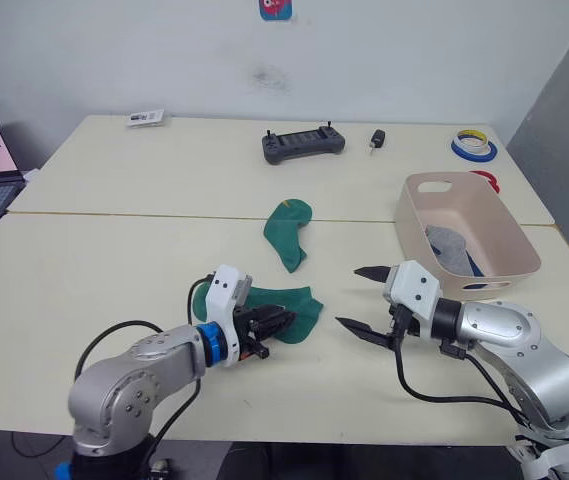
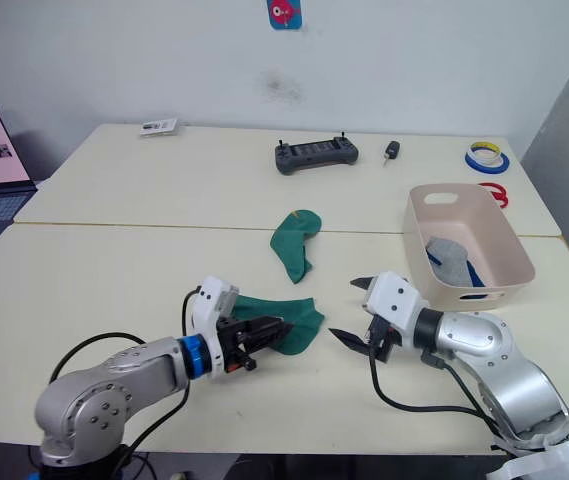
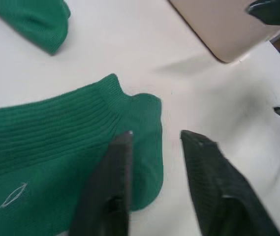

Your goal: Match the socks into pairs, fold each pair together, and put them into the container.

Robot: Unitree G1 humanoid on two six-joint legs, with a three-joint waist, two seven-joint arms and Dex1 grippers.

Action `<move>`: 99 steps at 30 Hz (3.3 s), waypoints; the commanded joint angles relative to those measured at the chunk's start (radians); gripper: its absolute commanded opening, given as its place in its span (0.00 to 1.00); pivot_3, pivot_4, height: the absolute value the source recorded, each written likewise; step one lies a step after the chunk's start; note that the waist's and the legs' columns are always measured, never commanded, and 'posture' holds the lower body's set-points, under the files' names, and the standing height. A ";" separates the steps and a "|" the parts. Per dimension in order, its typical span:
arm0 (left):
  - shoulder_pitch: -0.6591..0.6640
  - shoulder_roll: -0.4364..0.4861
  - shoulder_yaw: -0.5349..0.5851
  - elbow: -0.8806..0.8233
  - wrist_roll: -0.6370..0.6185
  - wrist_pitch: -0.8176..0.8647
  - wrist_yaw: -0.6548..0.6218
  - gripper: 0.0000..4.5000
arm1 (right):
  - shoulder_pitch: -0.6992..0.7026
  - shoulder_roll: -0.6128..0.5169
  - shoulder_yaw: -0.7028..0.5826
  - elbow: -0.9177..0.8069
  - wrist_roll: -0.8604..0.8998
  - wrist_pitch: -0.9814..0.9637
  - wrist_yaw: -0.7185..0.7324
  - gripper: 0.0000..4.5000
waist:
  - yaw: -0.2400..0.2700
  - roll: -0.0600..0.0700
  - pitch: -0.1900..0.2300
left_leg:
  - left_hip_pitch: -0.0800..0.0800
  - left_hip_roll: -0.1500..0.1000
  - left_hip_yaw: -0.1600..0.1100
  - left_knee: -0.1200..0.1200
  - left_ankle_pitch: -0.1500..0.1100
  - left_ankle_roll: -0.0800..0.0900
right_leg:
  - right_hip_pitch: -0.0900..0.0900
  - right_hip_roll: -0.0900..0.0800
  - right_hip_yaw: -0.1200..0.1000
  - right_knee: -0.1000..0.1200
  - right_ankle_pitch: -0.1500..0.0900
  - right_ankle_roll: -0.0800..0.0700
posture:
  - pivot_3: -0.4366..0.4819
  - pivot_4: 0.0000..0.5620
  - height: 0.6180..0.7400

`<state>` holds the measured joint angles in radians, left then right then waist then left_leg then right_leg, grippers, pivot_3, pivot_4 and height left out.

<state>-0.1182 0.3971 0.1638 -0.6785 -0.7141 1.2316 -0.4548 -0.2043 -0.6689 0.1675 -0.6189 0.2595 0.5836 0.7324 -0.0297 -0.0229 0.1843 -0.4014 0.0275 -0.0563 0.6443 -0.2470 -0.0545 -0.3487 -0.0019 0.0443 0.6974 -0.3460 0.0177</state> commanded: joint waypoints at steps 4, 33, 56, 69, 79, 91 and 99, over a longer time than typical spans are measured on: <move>0.075 0.113 0.193 -0.007 -0.026 -0.216 -0.109 0.87 | 0.008 -0.010 -0.026 -0.027 0.006 -0.029 0.009 1.00 | 0.001 0.000 0.000 | 0.000 0.000 0.000 0.000 0.000 0.000 | 0.000 0.000 0.000 0.000 0.000 0.000 | 0.48 0.27 1.00; -0.001 0.211 0.120 0.414 0.112 -0.266 -0.102 0.01 | -0.014 0.127 0.033 0.014 0.035 0.180 -0.097 1.00 | 0.002 0.000 0.000 | 0.000 0.000 0.000 0.000 0.000 0.001 | 0.000 -0.001 0.000 0.000 0.000 0.000 | 0.48 0.27 1.00; 0.171 0.181 0.175 0.265 0.055 -0.309 -0.069 0.00 | -0.055 0.273 0.146 0.195 0.007 0.150 -0.125 0.01 | -0.001 0.000 0.000 | 0.000 0.000 0.001 -0.002 -0.001 0.001 | -0.002 -0.001 0.000 0.000 0.000 0.000 | 0.48 0.27 1.00; 0.433 0.173 0.158 0.086 0.019 -0.362 -0.083 0.00 | 0.096 0.068 0.126 -0.007 0.043 0.145 -0.024 0.01 | 0.001 0.000 0.000 | 0.001 0.000 0.000 -0.002 -0.001 0.001 | -0.001 -0.001 0.000 -0.001 0.000 0.000 | 0.48 0.27 1.00; 0.384 0.186 0.044 0.180 0.186 -0.508 -0.072 0.00 | 0.114 0.018 0.188 0.041 -0.061 0.113 -0.048 0.01 | 0.003 0.000 -0.001 | 0.001 0.000 0.000 -0.002 -0.001 0.001 | 0.000 -0.001 0.000 -0.002 0.000 0.000 | 0.48 0.27 1.00; 0.415 0.199 0.062 0.198 0.188 -0.556 -0.104 0.28 | 0.108 0.027 0.119 0.036 -0.012 0.162 -0.040 0.61 | 0.002 0.001 -0.001 | 0.001 0.000 0.000 -0.002 -0.001 0.001 | 0.001 -0.001 0.000 -0.002 0.000 0.000 | 0.48 0.27 1.00; 0.541 0.253 0.209 0.181 0.184 -0.643 -0.188 0.79 | 0.104 -0.043 -0.017 0.009 0.078 0.113 0.056 1.00 | -0.005 0.001 -0.001 | 0.002 0.001 0.001 -0.004 -0.001 0.001 | -0.001 0.001 0.000 -0.001 -0.001 -0.001 | 0.48 0.27 1.00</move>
<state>0.3950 0.6323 0.3100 -0.5079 -0.5459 0.6112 -0.6285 -0.0958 -0.7037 0.1987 -0.5667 0.3028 0.7264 0.7609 -0.0351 -0.0222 0.1831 -0.3995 0.0295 -0.0556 0.6399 -0.2477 -0.0535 -0.3496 -0.0007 0.0447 0.6959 -0.3469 0.0164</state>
